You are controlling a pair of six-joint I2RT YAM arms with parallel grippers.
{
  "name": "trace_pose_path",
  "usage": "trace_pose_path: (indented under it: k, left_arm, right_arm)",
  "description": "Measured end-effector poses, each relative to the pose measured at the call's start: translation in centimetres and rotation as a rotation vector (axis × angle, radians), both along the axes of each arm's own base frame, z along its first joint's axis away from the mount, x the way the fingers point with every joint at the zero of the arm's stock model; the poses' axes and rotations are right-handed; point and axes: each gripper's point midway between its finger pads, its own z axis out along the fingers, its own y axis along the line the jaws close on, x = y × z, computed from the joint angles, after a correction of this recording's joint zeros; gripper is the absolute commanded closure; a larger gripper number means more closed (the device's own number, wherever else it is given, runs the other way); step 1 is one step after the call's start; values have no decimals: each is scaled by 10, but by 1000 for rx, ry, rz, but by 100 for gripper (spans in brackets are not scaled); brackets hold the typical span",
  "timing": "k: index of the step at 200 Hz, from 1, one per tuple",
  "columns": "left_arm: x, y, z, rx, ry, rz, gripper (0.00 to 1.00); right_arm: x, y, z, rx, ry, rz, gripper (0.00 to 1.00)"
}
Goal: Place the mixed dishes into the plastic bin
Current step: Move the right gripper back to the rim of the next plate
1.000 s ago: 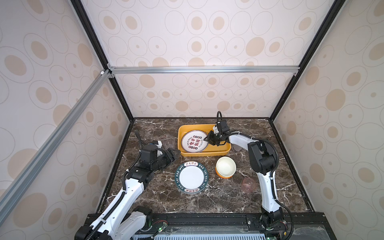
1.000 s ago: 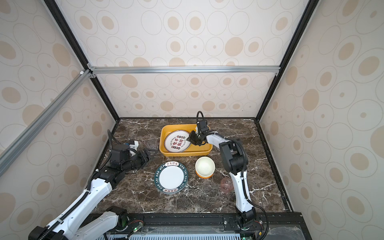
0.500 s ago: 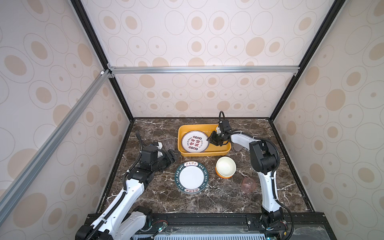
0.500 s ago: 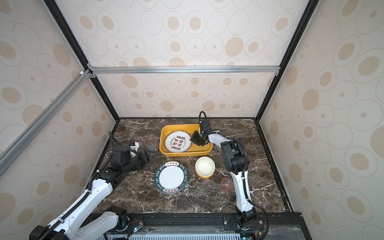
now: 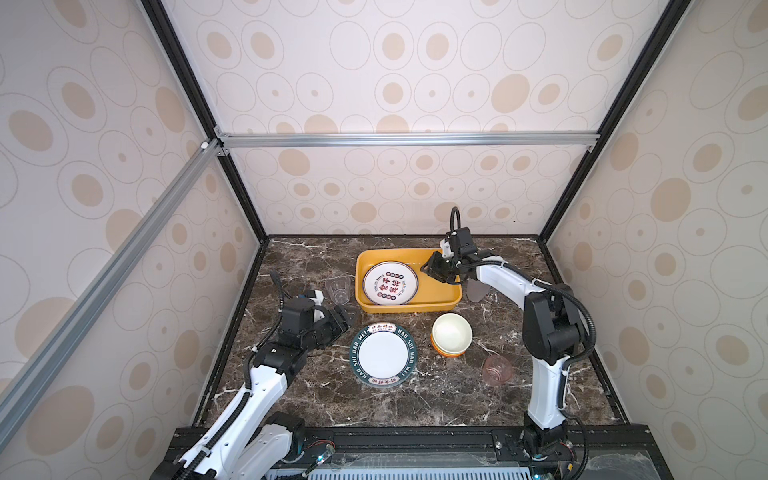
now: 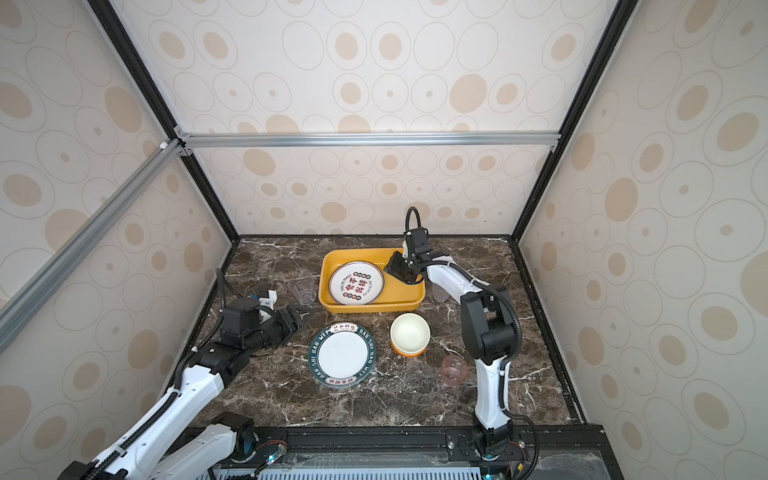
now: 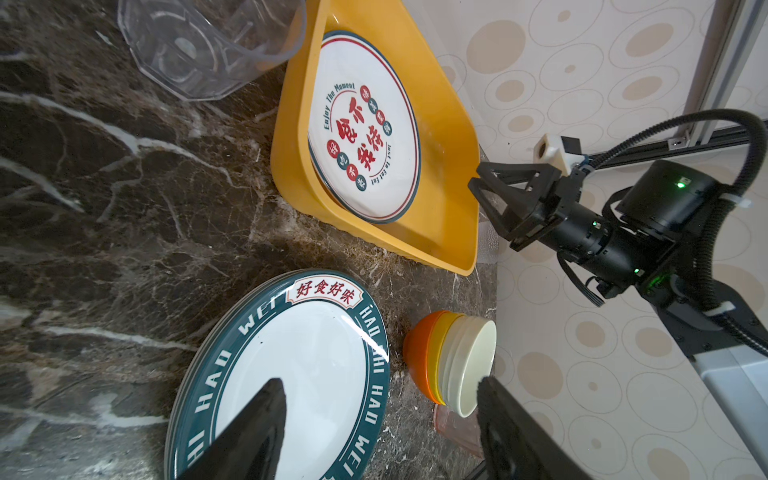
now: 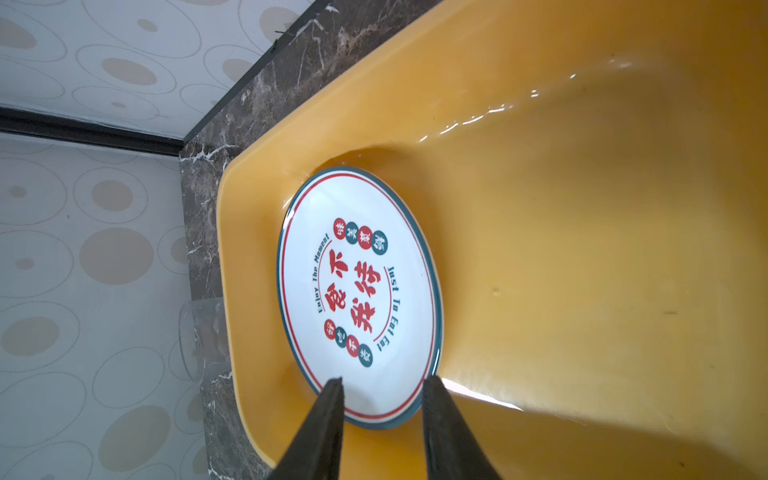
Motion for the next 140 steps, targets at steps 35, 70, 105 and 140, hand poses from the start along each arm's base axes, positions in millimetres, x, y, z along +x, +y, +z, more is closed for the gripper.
trace_pose_path:
  k: [35, 70, 105, 140]
  left_arm:
    - [-3, 0, -6, 8, 13, -6, 30]
    - [-3, 0, -11, 26, 21, -17, 30]
    - [-5, 1, -20, 52, 44, -27, 30]
    - [-8, 4, -29, 81, 66, -31, 31]
  right_arm:
    - [-31, 0, 17, -14, -13, 43, 60]
    - [-67, 9, 33, -22, -27, 110, 55]
    - [-99, 19, 40, -35, -29, 181, 47]
    - [-131, 42, 35, -69, -12, 280, 44]
